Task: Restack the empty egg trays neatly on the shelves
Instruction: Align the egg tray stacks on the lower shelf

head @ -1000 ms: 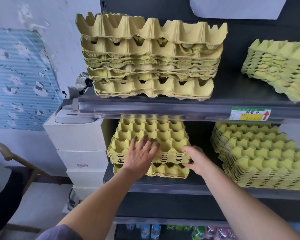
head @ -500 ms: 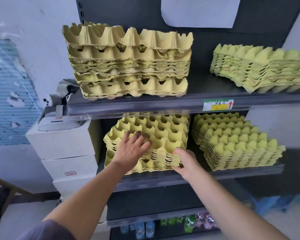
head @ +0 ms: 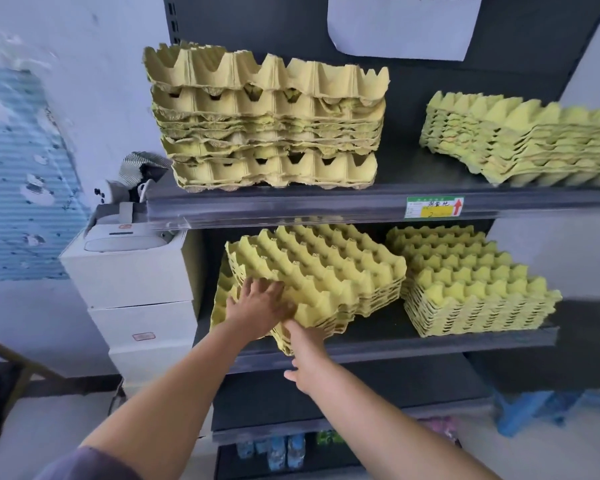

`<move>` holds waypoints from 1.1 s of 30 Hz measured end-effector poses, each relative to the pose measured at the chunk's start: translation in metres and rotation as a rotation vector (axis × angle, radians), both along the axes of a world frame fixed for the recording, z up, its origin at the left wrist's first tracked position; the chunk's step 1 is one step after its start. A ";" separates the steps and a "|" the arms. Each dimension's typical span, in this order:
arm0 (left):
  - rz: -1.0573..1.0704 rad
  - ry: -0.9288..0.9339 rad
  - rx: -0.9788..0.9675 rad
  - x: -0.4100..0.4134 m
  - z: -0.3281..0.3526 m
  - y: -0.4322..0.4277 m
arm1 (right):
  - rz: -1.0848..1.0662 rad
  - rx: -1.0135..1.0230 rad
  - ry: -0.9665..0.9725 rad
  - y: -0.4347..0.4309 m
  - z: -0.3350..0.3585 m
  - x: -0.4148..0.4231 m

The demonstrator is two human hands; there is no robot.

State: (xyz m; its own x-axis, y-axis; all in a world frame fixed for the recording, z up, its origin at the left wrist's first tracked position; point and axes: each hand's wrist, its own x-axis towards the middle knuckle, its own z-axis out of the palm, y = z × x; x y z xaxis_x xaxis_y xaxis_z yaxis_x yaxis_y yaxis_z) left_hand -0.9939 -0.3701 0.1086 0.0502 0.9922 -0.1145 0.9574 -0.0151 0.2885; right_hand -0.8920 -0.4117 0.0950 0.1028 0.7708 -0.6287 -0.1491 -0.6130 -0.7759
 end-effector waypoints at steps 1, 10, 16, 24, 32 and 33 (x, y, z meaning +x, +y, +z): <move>0.025 -0.039 0.003 0.002 0.000 -0.002 | -0.011 0.034 -0.043 0.002 -0.004 0.006; 0.228 -0.185 0.050 0.017 0.002 0.005 | -0.240 0.180 -0.062 0.056 -0.010 0.105; 0.393 -0.261 0.071 0.041 -0.003 0.004 | -0.175 0.101 0.071 0.101 0.006 0.155; 0.795 -0.747 0.158 0.062 -0.011 -0.019 | -0.025 -0.047 -0.006 0.163 -0.013 0.175; 0.935 -1.162 -0.165 0.075 -0.014 -0.034 | -0.011 0.062 0.021 0.219 -0.084 0.199; 0.931 -1.165 -0.145 0.074 -0.013 -0.030 | -0.015 0.064 0.023 0.207 -0.071 0.196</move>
